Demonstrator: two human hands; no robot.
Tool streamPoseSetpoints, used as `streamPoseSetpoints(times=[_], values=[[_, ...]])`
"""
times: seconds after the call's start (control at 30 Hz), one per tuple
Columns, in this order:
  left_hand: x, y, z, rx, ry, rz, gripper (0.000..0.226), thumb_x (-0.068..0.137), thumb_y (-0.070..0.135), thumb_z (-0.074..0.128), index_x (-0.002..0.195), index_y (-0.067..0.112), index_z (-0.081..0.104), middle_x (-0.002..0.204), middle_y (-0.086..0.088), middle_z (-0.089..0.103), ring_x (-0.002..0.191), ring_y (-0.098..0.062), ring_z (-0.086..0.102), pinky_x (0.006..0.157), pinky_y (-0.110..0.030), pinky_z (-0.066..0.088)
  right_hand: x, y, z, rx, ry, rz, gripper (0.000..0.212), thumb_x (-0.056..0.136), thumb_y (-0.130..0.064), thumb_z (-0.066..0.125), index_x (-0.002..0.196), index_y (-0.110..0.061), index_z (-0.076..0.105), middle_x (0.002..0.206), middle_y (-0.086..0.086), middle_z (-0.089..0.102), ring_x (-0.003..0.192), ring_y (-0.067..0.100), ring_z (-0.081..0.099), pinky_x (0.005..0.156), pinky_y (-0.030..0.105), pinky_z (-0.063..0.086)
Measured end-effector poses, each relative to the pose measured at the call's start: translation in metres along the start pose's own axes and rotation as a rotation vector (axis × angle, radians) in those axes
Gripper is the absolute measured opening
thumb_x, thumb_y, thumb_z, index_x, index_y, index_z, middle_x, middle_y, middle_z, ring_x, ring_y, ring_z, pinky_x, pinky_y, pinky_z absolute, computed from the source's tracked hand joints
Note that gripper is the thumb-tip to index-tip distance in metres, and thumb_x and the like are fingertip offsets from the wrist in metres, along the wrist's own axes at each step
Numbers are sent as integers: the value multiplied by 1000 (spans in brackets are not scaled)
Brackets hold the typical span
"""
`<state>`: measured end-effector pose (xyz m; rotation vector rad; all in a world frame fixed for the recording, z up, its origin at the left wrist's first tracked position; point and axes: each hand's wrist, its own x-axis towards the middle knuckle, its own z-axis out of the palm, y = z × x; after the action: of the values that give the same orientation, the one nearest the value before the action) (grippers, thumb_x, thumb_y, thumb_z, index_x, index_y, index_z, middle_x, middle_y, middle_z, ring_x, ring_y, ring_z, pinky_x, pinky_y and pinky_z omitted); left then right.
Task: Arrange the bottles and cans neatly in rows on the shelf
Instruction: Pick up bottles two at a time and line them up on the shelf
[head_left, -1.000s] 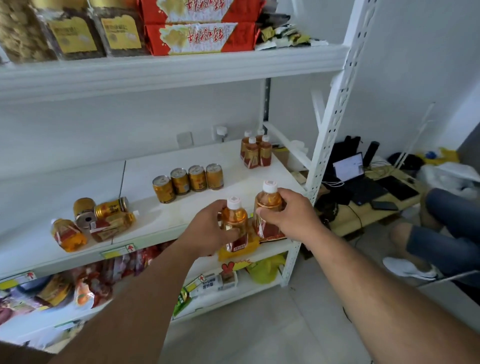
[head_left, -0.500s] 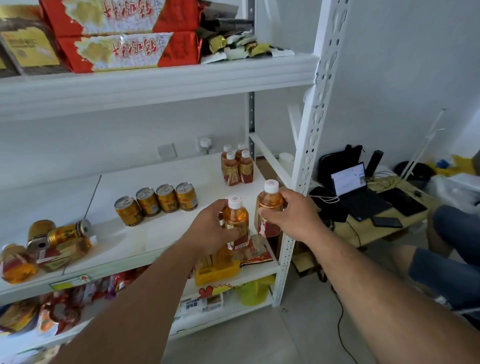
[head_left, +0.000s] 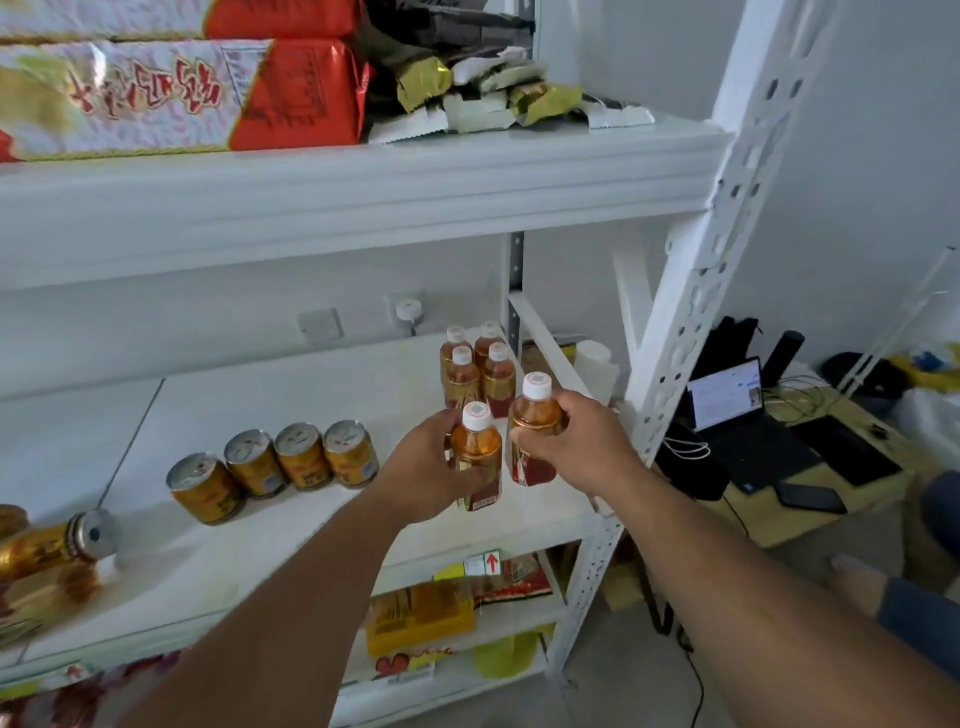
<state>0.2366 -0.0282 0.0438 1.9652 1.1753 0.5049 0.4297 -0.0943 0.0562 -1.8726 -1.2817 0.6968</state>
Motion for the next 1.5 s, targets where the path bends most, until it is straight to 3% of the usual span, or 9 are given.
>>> streamPoseSetpoints(times=[0.3,0.47,0.6,0.7,0.93,1.03,1.13,1.3,1.5], values=[[72,-20,0,33,2,-42,54,79,29,79,119,44,45,109,20,55,103,-7,53,87,-27,45,69,4,22,-108,-51,52,55,86,-51,74,135,-35,54,132,-9,64,123,19,60,104,42,48],[91,-32,11,-19,0,-70,54,79,33,81,115,47,43,113,20,56,107,-8,54,94,-29,47,92,19,38,-129,-100,76,47,86,-53,72,127,-35,55,127,-9,65,118,19,61,92,34,44],[102,-37,16,-81,17,-102,53,80,35,81,118,47,44,118,20,55,110,-7,52,99,-32,47,111,32,50,-111,-123,68,51,79,-64,67,122,-39,57,120,-15,67,111,15,64,99,45,50],[109,-40,18,-98,20,-83,51,82,32,80,117,48,47,117,21,57,110,-6,54,100,-32,48,123,34,51,-74,-166,56,33,85,-47,72,114,-39,57,116,-17,65,106,9,60,98,38,48],[117,-51,25,-90,54,-65,49,82,35,78,123,46,52,118,25,57,112,-5,56,99,-32,49,132,44,55,-95,-144,58,31,87,-39,74,113,-38,57,117,-9,68,112,18,63,91,35,48],[113,-54,28,-85,108,-79,52,81,37,79,122,46,49,112,28,52,107,-1,52,94,-27,48,130,50,57,-118,-124,114,54,84,-39,79,131,-31,54,129,-6,65,121,21,60,99,40,46],[108,-64,33,43,141,-160,57,81,37,76,133,32,53,122,13,57,108,-7,55,88,-27,51,131,60,65,-192,-99,135,46,79,-44,79,119,-30,60,116,-6,70,111,23,66,92,39,52],[114,-69,35,116,138,-228,50,84,40,72,129,25,57,117,6,58,90,-9,61,64,-17,47,135,59,70,-265,-91,161,50,83,-47,77,124,-27,57,121,-3,68,113,24,65,88,36,47],[122,-71,35,108,133,-261,49,84,38,71,129,24,57,118,4,62,92,-11,63,77,-25,56,136,59,71,-219,-94,155,51,81,-45,79,123,-25,58,118,-2,69,111,24,65,89,37,52]])
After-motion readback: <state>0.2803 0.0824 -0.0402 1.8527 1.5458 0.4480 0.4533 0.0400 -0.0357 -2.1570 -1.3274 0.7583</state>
